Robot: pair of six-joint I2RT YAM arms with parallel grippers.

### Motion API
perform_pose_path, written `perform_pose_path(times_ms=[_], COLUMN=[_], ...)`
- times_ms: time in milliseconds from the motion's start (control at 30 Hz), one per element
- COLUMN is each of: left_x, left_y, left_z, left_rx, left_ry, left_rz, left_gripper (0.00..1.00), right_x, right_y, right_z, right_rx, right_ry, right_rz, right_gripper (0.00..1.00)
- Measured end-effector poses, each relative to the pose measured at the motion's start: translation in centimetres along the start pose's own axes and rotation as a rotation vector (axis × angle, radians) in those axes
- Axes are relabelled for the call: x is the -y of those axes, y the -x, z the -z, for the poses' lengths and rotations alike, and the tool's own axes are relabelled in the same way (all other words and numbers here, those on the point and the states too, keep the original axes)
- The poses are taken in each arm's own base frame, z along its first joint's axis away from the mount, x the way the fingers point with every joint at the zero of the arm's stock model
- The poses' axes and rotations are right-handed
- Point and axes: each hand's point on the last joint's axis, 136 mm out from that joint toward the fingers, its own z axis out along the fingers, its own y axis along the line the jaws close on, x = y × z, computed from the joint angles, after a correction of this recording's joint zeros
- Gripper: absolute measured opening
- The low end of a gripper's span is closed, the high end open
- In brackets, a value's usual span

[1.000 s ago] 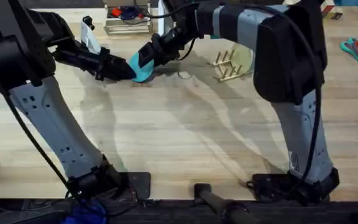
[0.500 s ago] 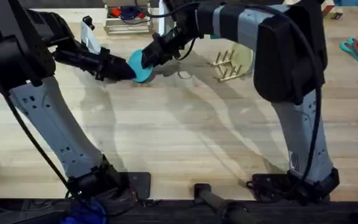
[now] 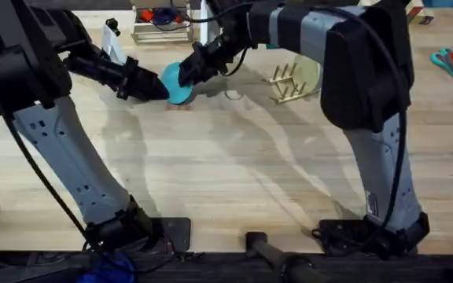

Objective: Pick up the plates from the table one by one and place each into a slot on the dish rack.

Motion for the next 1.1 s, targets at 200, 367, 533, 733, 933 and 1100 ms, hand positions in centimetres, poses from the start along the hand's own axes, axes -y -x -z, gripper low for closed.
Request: perform_pose_path(times_ms=[200, 367, 533, 733, 933, 1100], left_x=[0.8, 5.3, 5.8, 7.6, 7.9, 7.8], left_y=[-0.3, -0.3, -1.5, -2.5, -3.3, -3.3], left_z=[2.3, 9.1, 11.0, 12.1, 12.2, 12.3], left_rx=[0.008, 0.158, 0.186, 0.217, 0.207, 0.208], left_ry=[0.146, 0.418, 0.556, 0.643, 0.659, 0.665], left_rz=[0.008, -0.023, 0.037, 0.028, 0.052, 0.058], left_gripper=[0.041, 0.040, 0.040, 0.170, 0.683, 0.993], right_x=[0.6, 1.3, -0.4, -2.4, -3.2, -3.4], right_y=[0.2, 1.7, 2.8, 3.5, 3.4, 2.8], right_z=[0.7, 4.2, 6.5, 9.7, 13.3, 17.4], right_rx=[0.006, 0.023, 0.026, 0.027, 0.021, 0.023], right_ry=[0.004, -0.025, -0.083, -0.159, -0.261, -0.378], right_rz=[-0.017, -0.029, 0.043, 0.138, 0.162, 0.157], right_gripper=[0.031, 0.032, 0.032, 0.032, 0.032, 0.032])
